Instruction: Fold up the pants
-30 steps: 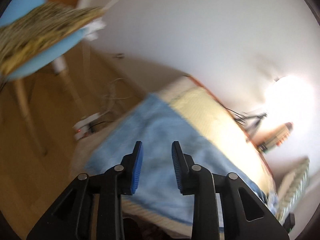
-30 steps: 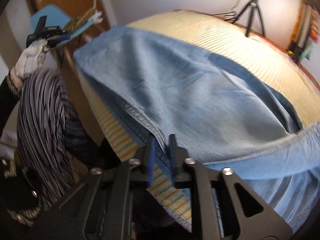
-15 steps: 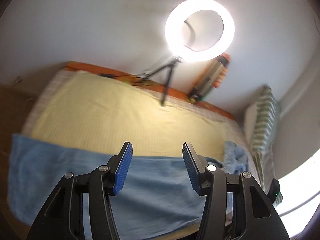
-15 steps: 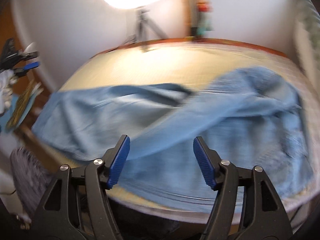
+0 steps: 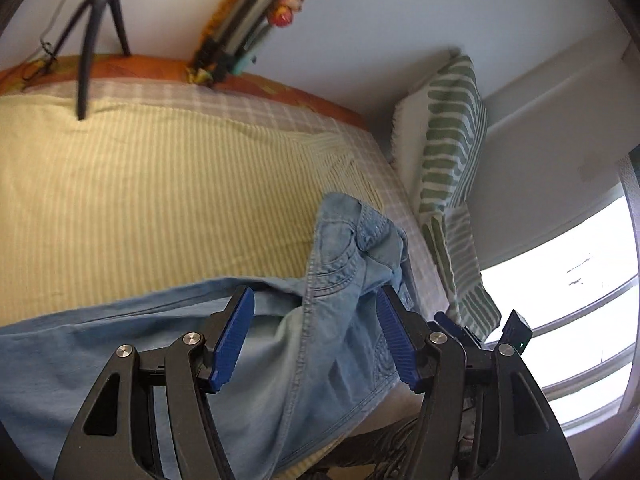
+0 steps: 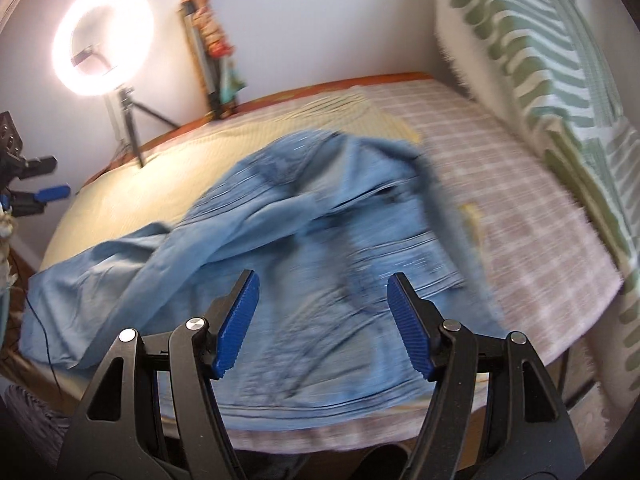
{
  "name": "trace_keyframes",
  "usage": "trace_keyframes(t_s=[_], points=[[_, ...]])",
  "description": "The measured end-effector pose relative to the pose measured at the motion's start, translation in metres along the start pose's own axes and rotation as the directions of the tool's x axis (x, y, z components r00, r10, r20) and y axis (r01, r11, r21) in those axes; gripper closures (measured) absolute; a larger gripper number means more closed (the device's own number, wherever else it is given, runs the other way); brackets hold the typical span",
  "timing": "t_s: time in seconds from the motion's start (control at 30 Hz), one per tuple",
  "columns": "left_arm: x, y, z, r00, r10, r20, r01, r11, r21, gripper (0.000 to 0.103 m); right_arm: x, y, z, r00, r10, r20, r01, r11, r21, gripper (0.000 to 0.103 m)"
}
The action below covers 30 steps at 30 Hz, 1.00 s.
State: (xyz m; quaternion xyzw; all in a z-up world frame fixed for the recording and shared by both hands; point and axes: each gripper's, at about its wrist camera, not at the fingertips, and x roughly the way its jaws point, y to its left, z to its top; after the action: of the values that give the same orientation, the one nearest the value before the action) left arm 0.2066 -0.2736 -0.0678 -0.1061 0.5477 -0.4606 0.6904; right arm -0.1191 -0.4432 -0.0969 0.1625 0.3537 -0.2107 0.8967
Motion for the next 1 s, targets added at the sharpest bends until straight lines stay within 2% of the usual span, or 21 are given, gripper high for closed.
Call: trace_keyframes(t_s=[0.13, 0.23, 0.33, 0.47, 0.67, 0.7, 0.73, 0.8, 0.9, 1.0], points=[[0.068, -0.009, 0.007, 0.994, -0.036, -0.101, 0.034, 0.999, -0.020, 0.040, -0.007, -0.030, 0.001, 1.000, -0.014, 0.009, 0.014, 0.997, 0.070, 0.034], [0.107, -0.007, 0.014, 0.988, -0.025, -0.155, 0.019, 0.999, -0.038, 0.040, -0.003, -0.049, -0.001, 1.000, 0.004, -0.029, 0.000, 0.991, 0.135, 0.034], [0.132, 0.000, 0.018, 0.985, -0.039, -0.168, 0.025, 0.996, -0.080, 0.040, 0.000, -0.073, -0.007, 0.999, -0.001, -0.051, 0.011, 0.978, 0.210, 0.034], [0.150, 0.007, 0.021, 0.977, -0.115, -0.179, 0.084, 0.981, -0.175, 0.040, -0.005, -0.097, -0.015, 0.997, -0.055, -0.047, 0.065, 0.962, 0.265, 0.034], [0.165, -0.004, 0.018, 0.977, -0.135, -0.164, 0.107, 0.980, -0.169, 0.042, -0.006, -0.111, -0.020, 0.996, -0.079, -0.052, 0.090, 0.954, 0.287, 0.034], [0.167, -0.006, 0.019, 0.980, -0.131, -0.149, 0.107, 0.981, -0.164, 0.048, -0.006, -0.113, -0.020, 0.996, -0.074, -0.053, 0.086, 0.954, 0.288, 0.034], [0.167, -0.010, 0.020, 0.983, -0.133, -0.129, 0.113, 0.982, -0.151, 0.069, -0.006, -0.113, -0.020, 0.996, -0.069, -0.053, 0.082, 0.954, 0.289, 0.034], [0.165, -0.024, 0.020, 0.990, -0.100, -0.104, 0.093, 0.993, -0.077, 0.084, -0.005, -0.114, -0.018, 0.997, -0.063, -0.051, 0.075, 0.955, 0.286, 0.034], [0.161, -0.051, 0.016, 0.991, -0.099, -0.091, 0.104, 0.993, 0.049, 0.088, -0.006, -0.113, -0.018, 0.997, -0.064, -0.039, 0.073, 0.954, 0.291, 0.034], [0.159, -0.086, 0.000, 0.988, -0.105, -0.116, 0.127, 0.973, 0.192, 0.089, -0.010, -0.115, -0.016, 0.998, -0.069, -0.015, 0.070, 0.948, 0.310, 0.034]])
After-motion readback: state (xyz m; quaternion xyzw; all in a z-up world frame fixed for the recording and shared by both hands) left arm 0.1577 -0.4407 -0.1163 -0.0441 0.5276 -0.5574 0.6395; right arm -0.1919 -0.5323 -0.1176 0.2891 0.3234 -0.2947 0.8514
